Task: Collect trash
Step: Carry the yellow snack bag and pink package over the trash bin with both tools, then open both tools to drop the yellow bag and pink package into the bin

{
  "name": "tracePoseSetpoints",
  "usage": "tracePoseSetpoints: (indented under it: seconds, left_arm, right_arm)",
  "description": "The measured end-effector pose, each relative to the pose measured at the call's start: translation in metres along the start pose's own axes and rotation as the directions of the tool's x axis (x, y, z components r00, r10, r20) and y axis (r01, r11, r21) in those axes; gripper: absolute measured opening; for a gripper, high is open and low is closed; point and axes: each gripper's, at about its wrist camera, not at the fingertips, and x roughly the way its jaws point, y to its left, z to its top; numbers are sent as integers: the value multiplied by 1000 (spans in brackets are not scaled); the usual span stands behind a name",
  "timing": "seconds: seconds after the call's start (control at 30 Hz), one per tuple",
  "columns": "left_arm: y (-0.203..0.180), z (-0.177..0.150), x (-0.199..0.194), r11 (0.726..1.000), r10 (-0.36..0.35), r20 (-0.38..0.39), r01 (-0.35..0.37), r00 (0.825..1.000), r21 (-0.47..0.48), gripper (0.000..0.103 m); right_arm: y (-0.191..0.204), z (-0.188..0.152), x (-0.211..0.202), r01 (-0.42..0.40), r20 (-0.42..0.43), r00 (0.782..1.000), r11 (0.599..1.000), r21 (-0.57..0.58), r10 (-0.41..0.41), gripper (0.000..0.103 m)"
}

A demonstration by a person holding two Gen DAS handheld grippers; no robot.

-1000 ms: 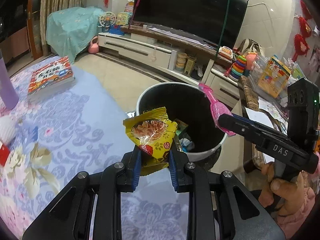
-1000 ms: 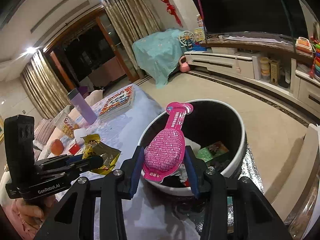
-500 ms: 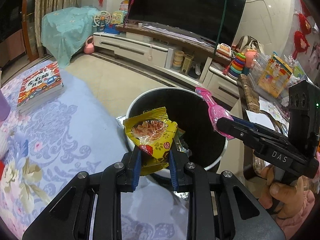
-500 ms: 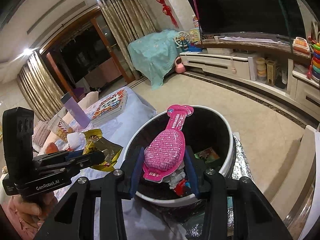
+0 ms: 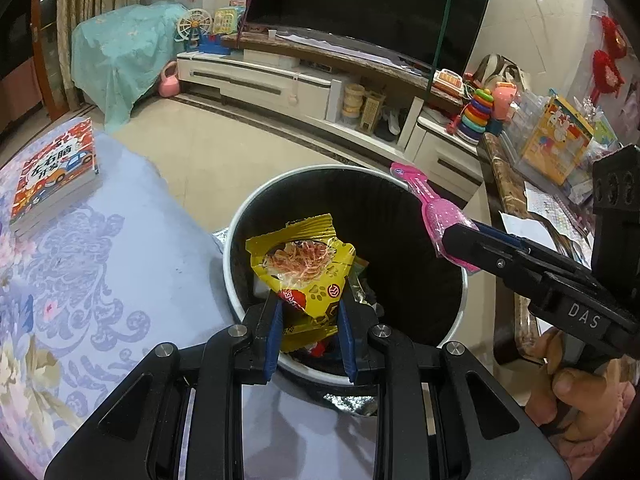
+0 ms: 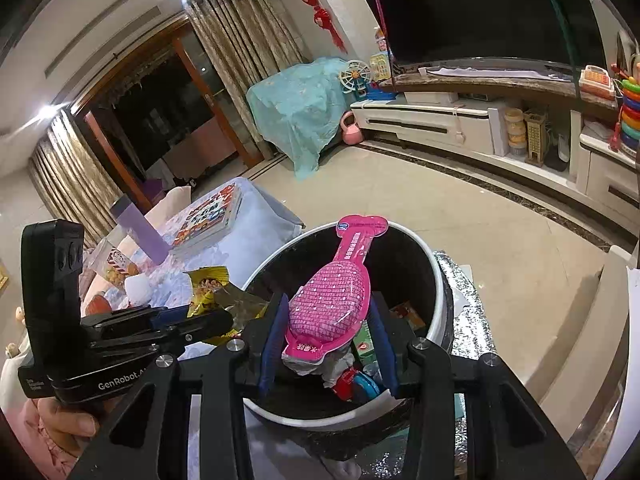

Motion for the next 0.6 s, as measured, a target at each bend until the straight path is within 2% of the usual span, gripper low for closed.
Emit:
tracePoseSetpoints:
  seconds: [0.2, 0.3, 0.4, 0.43, 0.47, 0.6]
  left_arm:
    - [1, 1, 10, 1000, -18, -30, 17, 999, -12, 23]
    - [1, 1, 14, 1000, -21, -45, 21, 999, -4, 27]
    - [4, 0, 16, 1000, -20, -53, 19, 998, -16, 43]
    - [5, -1, 15, 1000, -18, -51, 17, 999, -19, 53]
    - [6, -2, 14, 1000, -15, -47, 13, 999, -24, 58]
    - [10, -7, 13, 999, -15, -50, 13, 999, -40, 64]
  right_arm:
    - [-1, 2, 4, 3, -12, 1000, 1000, -2, -3, 41]
    - [-1, 2, 7, 8, -17, 1000, 1000, -3, -8, 41]
    - [-1, 2, 8, 9, -21, 1000, 1000, -4, -9, 44]
    - [-1, 2, 8, 8, -21, 1000, 1000, -4, -8, 44]
    - [0, 2, 8, 7, -19, 1000, 1000, -4, -7, 44]
    - [-1, 1, 3, 10, -4, 1000, 1000, 13, -10, 45]
